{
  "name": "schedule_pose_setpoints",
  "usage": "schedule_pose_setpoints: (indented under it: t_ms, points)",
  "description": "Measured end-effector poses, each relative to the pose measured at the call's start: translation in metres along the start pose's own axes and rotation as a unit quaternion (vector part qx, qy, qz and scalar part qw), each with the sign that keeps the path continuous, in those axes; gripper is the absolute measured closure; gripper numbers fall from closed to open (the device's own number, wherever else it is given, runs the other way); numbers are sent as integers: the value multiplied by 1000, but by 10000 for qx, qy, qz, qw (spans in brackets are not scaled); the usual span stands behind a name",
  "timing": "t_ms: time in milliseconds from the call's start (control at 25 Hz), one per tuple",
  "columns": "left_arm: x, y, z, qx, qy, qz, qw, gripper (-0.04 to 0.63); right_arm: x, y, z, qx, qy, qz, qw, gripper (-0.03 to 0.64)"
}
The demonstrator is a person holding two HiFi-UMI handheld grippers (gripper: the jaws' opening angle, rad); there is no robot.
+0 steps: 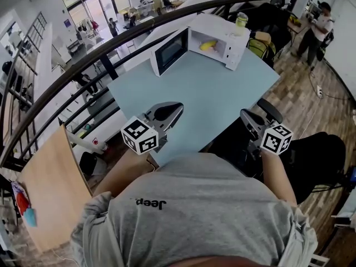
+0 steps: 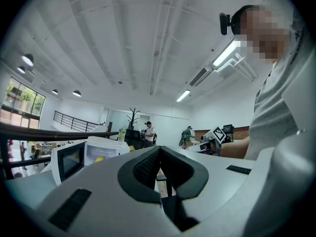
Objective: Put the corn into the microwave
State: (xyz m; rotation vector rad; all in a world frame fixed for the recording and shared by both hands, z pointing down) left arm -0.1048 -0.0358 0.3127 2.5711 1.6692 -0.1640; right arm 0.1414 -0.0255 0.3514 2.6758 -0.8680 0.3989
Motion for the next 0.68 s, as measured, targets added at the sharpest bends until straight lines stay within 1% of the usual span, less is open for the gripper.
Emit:
schedule_pose_setpoints:
  t_ms: [320,680]
  points:
    - [6,1,-1,-47,29,-73,10000,577,-1,-5,-3,-77,-45,-24,10000,600]
    - [8,-1,0,-44,18,-64,10000,577,-3,-8,-4,-82,-73,-22,9999,600]
Point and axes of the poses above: the fingertips, and each gripper's own axes: y forward along the fingers, x to its right, z out of its top, the point moved 2 cm from there along -y, backward along the fingers, and after that the axes turned 4 degrees about -z, right-handed, at the moved point
